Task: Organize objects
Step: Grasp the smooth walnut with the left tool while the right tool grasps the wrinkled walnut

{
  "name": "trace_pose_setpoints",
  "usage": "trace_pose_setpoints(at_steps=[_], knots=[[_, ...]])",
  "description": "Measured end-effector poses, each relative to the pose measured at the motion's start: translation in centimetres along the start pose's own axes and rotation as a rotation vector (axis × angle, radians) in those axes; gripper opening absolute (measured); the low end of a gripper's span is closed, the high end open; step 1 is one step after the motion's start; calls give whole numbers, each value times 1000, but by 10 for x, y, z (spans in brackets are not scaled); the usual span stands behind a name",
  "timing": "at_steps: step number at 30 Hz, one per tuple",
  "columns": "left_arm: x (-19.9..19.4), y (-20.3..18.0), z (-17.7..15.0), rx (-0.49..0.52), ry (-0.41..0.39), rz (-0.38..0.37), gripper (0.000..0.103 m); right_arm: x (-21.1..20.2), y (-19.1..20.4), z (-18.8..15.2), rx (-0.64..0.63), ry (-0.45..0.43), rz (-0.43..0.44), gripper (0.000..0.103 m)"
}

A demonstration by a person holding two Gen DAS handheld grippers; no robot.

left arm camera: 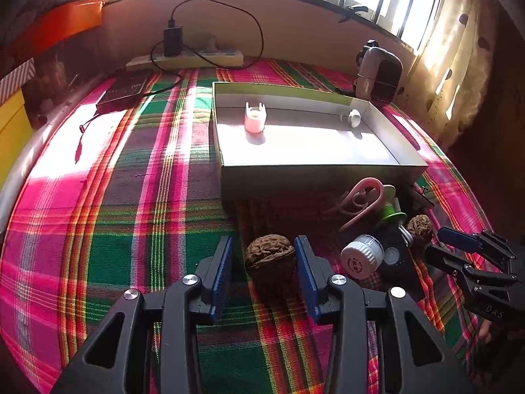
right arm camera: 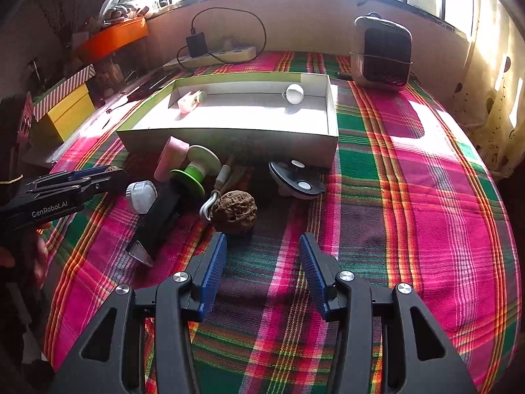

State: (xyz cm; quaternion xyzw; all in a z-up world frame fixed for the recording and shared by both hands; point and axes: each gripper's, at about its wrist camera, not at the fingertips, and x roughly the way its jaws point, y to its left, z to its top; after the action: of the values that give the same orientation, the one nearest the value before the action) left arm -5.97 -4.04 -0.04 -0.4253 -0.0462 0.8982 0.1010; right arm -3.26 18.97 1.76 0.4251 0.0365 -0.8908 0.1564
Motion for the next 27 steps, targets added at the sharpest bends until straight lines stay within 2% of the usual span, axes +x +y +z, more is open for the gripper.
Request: trace_pose_setpoints(at_steps=[11,27], knots=[[0,0,0,2,0,3,37,18,12,16,-29,20,5,47],[1,-2,0,11,2,13,37,29,16,26,-60,27,-42,48]])
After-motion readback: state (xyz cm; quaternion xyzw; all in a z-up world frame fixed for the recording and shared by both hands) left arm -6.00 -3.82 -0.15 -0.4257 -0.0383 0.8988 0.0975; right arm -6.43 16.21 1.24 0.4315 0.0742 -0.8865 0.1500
